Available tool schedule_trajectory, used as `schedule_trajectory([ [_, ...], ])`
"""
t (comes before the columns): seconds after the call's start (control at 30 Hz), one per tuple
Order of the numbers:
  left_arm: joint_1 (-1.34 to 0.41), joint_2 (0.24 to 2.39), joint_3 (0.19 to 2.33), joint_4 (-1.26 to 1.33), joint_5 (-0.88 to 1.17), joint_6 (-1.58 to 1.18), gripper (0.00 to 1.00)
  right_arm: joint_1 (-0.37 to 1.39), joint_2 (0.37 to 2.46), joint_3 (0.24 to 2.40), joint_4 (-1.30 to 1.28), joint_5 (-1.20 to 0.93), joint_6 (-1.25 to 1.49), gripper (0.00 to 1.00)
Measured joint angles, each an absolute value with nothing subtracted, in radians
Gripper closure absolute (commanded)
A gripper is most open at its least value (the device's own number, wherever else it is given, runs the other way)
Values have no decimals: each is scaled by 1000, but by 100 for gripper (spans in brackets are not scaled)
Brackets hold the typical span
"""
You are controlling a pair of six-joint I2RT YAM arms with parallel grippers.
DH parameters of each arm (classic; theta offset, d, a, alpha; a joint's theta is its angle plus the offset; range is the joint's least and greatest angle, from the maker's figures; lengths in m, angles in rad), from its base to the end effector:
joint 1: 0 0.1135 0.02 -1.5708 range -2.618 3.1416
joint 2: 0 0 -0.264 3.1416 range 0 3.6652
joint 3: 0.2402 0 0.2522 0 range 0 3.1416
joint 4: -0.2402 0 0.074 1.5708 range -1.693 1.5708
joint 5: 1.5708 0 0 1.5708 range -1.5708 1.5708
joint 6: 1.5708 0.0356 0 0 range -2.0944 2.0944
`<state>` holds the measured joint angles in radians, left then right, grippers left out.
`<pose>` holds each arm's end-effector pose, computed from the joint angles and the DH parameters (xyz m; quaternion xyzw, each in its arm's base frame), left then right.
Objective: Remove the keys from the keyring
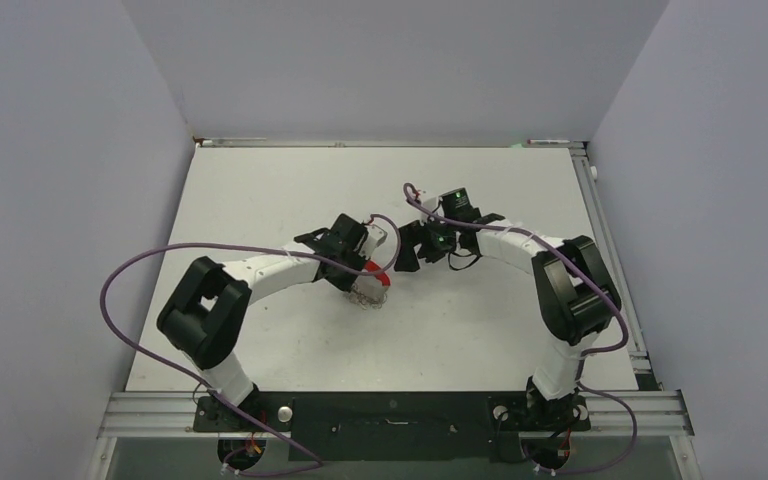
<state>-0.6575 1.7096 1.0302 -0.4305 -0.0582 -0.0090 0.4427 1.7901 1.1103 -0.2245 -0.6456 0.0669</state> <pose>0.2652 -0.2022 0.1696 0.3038 0.9246 -0.0479 0.2250 0.3242 0.1774 0.1833 -0.2693 0.8610 0.3683 0.2246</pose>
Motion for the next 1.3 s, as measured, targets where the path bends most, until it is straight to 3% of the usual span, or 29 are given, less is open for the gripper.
schedule_trajectory([
  [0.17, -655, 1605, 1002, -421, -31, 74, 100, 444, 1852, 1110, -157, -719, 96, 0],
  [0.4, -653, 1512, 987, -380, -14, 190, 100, 417, 1924, 1063, 47, -894, 247, 6],
  [0.8, -503, 1433, 958, -303, 173, 159, 100, 354, 2007, 830, 717, -1090, 863, 10],
  [1.13, -368, 1413, 984, -260, 451, -24, 100, 397, 2119, 815, 1272, -1108, 1415, 10],
  [1.3, -292, 1399, 987, -157, 607, -176, 100, 421, 2168, 823, 1423, -1089, 1668, 10],
])
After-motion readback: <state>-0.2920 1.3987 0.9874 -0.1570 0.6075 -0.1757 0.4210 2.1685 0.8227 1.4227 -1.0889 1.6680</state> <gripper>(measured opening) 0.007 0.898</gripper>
